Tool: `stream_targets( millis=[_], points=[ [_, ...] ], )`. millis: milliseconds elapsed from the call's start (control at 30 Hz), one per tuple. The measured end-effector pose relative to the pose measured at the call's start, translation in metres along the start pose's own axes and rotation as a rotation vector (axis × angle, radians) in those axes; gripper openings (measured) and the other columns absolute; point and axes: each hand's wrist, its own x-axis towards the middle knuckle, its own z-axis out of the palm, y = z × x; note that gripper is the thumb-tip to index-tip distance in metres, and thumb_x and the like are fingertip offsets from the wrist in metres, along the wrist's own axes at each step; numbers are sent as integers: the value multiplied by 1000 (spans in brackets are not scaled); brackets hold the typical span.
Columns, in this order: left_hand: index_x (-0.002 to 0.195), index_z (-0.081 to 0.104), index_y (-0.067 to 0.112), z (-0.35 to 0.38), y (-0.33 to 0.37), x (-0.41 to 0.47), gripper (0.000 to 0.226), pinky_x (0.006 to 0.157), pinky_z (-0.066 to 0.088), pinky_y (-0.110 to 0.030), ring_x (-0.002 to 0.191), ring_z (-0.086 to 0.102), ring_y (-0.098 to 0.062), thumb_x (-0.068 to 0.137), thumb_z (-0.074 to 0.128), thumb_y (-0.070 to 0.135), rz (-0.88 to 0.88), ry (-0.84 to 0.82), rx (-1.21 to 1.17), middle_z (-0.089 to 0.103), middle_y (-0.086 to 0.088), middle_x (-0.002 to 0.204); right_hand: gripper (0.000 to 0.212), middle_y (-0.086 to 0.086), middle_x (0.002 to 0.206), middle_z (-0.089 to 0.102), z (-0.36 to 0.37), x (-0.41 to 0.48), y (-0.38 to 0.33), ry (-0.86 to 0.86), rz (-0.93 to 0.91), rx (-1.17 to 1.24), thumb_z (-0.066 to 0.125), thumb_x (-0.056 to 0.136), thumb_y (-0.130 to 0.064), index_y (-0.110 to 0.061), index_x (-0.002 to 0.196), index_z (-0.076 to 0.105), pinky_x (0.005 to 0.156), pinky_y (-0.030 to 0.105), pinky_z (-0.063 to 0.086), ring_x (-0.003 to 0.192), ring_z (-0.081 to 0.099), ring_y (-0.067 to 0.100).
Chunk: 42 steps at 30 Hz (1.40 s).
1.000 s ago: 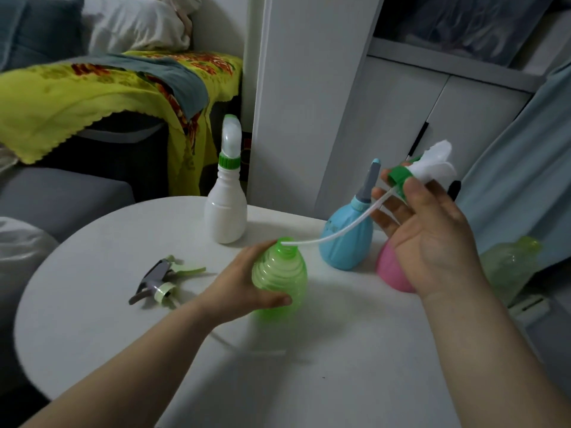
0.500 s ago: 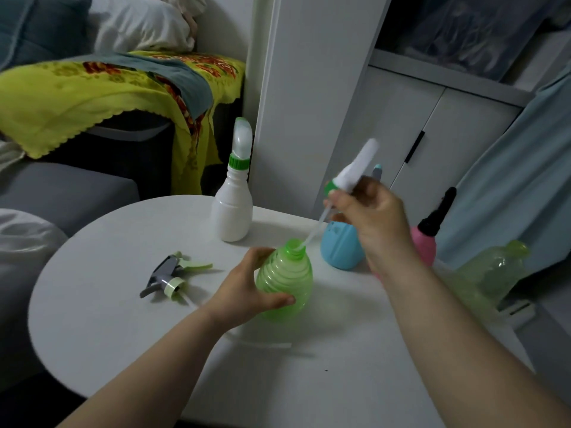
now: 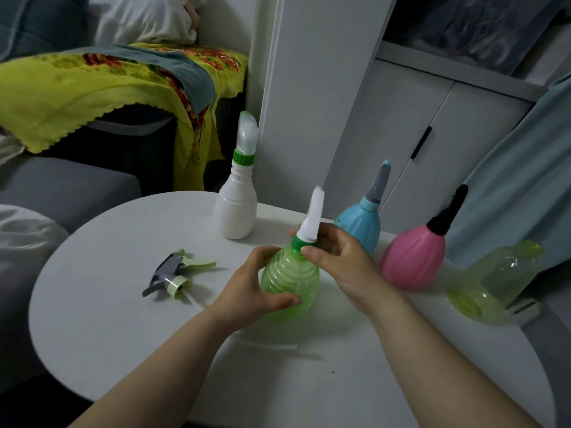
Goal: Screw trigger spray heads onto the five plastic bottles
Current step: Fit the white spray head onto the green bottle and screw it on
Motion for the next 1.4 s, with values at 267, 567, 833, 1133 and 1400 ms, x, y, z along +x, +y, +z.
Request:
stream_targets(
  millis=[267, 567, 833, 1133, 1400],
  points=[
    [109, 41, 25, 0, 0, 0, 66, 78, 35, 4, 106, 48, -7, 58, 81, 13, -5, 8, 8, 52, 7, 109, 32, -4, 96, 64, 9, -3, 10, 129, -62, 21, 63, 74, 1, -26, 89, 56, 78, 15, 50, 90, 60, 4],
    [112, 41, 21, 0, 1, -1, 68, 81, 37, -4, 106, 48, -6, 58, 81, 13, -8, 7, 13, 52, 8, 109, 29, -4, 93, 66, 9, -4, 11, 157, -73, 216, 60, 73, 6, -19, 87, 58, 78, 17, 52, 81, 64, 1],
    [113, 41, 20, 1, 1, -1, 68, 76, 35, 2, 105, 47, -6, 58, 80, 11, -12, 17, 17, 51, 7, 109, 30, -6, 92, 65, 5, 1, 17, 107, -80, 36, 65, 72, 0, -26, 83, 57, 80, 21, 50, 87, 62, 3],
    [118, 41, 13, 1, 3, -2, 71, 73, 34, 4, 106, 47, -8, 59, 80, 12, -7, 19, 55, 50, 4, 111, 42, -19, 88, 52, 29, -1, 23, 328, -159, -91, 71, 68, -8, -31, 90, 43, 73, 1, 41, 88, 53, 0],
    [115, 42, 16, 2, 1, -1, 70, 78, 36, -6, 107, 48, -8, 57, 81, 13, -9, 18, 34, 52, 4, 111, 25, -2, 102, 59, 13, -10, 12, 173, -145, -164, 55, 84, -14, -33, 99, 50, 87, 23, 42, 98, 55, 12]
  ],
)
